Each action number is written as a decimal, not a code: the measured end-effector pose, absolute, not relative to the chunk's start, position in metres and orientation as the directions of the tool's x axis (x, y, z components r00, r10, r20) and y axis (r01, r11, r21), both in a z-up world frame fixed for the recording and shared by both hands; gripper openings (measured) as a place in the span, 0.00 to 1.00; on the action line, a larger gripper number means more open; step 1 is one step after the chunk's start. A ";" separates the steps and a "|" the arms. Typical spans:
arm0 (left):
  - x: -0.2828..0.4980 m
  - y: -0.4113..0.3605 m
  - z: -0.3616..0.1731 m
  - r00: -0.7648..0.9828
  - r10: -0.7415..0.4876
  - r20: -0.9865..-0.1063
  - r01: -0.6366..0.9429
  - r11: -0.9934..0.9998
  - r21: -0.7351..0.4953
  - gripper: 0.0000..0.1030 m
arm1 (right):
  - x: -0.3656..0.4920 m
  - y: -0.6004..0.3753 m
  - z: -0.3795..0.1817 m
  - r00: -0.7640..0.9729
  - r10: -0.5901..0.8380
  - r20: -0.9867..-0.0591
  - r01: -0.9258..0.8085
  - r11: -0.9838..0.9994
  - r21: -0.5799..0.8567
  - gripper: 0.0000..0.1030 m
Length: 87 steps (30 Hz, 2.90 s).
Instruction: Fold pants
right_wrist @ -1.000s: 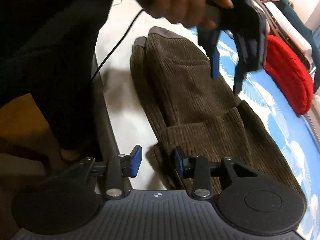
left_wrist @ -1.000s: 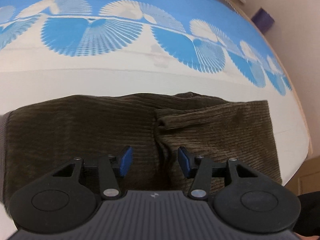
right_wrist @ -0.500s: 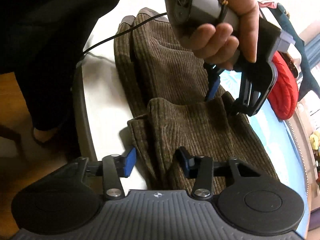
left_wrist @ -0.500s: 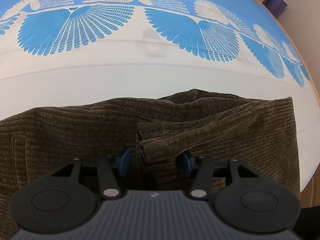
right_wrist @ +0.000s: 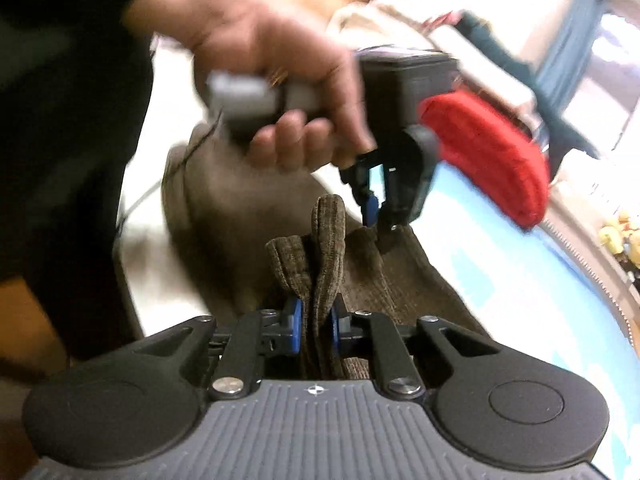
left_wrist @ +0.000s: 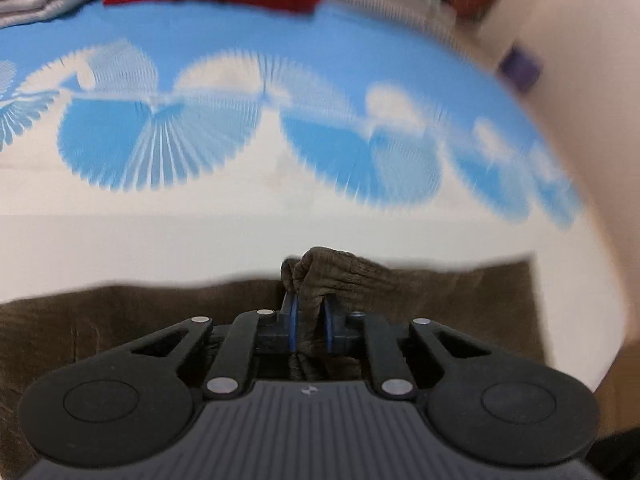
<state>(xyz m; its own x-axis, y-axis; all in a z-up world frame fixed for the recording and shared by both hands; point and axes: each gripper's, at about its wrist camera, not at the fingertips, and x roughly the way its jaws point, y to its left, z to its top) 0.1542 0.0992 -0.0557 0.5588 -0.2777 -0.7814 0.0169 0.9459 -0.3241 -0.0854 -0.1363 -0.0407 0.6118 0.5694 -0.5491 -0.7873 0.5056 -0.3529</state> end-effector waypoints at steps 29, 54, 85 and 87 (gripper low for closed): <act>0.068 0.023 -0.061 0.431 -0.191 -0.882 0.358 0.933 -0.028 0.46 | 0.027 -0.342 -0.090 0.476 0.193 -0.858 0.154 0.942 0.297 0.66; 0.055 0.043 -0.023 0.565 -0.484 -0.668 0.227 0.870 -0.438 0.79 | -0.028 -0.230 -0.002 0.778 0.277 -0.564 -0.361 0.932 -0.041 0.22; 0.090 0.058 -0.048 0.496 -0.367 -0.787 0.171 0.930 -0.326 0.19 | -0.100 -0.110 -0.015 0.662 0.555 -0.504 -0.744 0.569 -0.350 0.40; 0.088 0.081 -0.049 0.490 -0.356 -0.796 0.122 0.932 -0.342 0.19 | -0.097 -0.110 -0.007 0.631 0.596 -0.496 -0.766 0.580 -0.279 0.43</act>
<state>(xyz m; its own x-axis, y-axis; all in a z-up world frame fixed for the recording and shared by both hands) 0.0875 0.0809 -0.0493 0.4899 -0.3565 -0.7956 0.1222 0.9317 -0.3422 -0.0969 -0.1101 -0.0067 0.6314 0.5958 -0.4964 -0.7658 0.5795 -0.2786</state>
